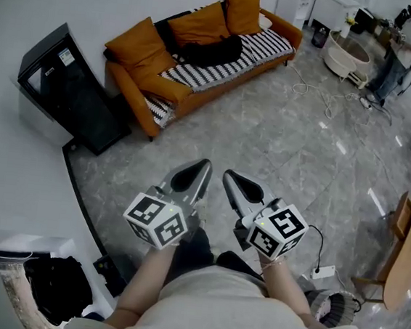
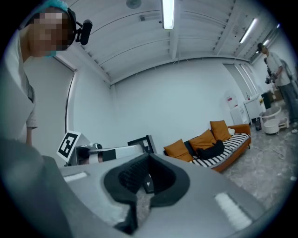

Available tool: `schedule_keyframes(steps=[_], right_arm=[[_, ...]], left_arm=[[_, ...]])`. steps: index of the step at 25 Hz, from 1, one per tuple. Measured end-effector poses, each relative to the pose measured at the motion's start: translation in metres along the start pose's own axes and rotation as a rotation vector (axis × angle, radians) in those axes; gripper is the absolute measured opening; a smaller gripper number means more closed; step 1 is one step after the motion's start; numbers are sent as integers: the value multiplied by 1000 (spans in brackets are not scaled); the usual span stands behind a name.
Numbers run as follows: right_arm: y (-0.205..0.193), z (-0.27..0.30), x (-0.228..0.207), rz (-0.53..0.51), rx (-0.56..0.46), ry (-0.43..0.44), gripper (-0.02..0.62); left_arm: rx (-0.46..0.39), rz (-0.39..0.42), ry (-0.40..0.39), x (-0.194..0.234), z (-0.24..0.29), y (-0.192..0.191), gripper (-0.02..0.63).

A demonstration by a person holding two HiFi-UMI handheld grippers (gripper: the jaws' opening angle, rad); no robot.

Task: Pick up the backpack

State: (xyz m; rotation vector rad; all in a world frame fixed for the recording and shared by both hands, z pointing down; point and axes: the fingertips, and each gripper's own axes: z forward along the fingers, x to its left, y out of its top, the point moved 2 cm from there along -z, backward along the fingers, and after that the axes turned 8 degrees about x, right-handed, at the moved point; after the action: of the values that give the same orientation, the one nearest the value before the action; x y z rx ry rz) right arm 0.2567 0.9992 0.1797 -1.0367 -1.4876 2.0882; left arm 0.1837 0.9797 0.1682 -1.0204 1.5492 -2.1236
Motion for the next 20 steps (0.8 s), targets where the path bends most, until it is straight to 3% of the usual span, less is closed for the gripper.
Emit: schedule_keyframes(steps=[6, 20], right_arm=[[25, 79, -39, -8, -4, -1, 3], [110, 267, -111, -41, -16, 18, 3]], left_arm=[[18, 3, 36, 79, 37, 27, 5], [52, -59, -11, 260, 117, 104, 5]])
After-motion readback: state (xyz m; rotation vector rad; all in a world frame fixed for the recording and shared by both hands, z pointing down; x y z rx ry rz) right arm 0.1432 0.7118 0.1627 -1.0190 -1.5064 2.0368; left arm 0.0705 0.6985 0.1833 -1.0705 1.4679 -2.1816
